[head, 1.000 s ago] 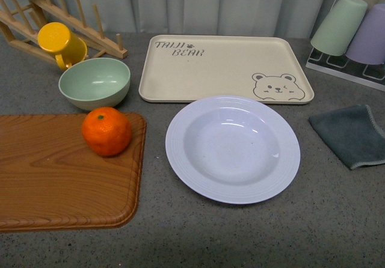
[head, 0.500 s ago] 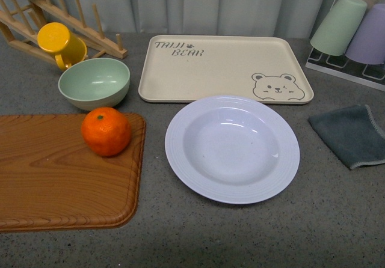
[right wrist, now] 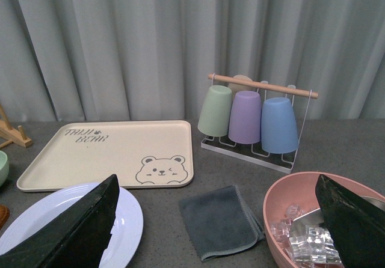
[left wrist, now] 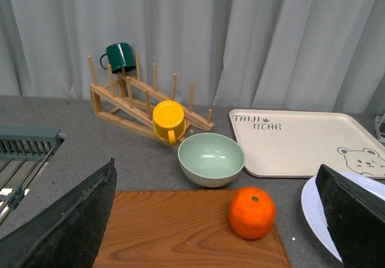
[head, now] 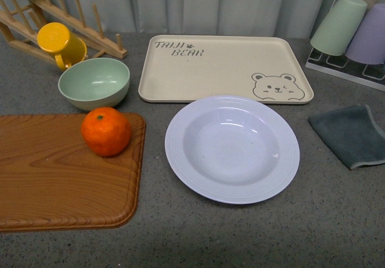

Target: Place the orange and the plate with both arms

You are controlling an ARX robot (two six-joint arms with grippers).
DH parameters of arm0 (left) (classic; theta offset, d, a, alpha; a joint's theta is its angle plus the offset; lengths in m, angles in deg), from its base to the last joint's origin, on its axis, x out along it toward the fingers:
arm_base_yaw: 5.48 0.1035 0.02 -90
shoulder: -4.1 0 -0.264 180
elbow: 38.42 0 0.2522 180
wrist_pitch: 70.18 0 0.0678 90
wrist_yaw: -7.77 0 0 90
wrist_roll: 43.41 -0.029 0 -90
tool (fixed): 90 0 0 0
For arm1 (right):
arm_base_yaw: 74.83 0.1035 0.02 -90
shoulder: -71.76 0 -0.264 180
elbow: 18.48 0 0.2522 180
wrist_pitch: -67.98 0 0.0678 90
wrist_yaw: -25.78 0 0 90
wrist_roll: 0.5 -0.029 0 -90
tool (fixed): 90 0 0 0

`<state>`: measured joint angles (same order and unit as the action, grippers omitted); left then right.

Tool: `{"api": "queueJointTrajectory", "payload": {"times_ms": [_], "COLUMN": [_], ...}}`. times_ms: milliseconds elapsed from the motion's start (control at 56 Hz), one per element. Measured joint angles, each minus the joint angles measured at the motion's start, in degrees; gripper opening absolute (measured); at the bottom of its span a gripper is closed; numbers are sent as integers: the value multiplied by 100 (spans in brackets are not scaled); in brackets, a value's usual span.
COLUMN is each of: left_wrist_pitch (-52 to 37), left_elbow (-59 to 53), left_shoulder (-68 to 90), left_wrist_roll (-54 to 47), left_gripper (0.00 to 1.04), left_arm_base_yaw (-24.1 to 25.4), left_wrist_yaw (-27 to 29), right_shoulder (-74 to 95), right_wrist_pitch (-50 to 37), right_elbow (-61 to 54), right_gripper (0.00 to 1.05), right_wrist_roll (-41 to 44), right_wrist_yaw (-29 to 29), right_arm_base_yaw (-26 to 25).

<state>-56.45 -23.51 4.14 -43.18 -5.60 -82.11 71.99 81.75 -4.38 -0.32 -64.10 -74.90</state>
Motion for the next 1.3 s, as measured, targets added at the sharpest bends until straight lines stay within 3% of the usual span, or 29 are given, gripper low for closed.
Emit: {"api": "queueJointTrajectory", "payload": {"times_ms": [1304], "left_wrist_pitch": [0], "left_elbow": [0], "left_shoulder": [0], "left_wrist_roll": [0], "left_gripper": [98], "left_arm_base_yaw": [0], "left_wrist_yaw": [0], "right_shoulder": [0], "right_wrist_pitch": [0], "right_elbow": [0], "right_gripper": [96], "right_wrist_roll": [0], "right_wrist_yaw": [0], "right_arm_base_yaw": [0]}}
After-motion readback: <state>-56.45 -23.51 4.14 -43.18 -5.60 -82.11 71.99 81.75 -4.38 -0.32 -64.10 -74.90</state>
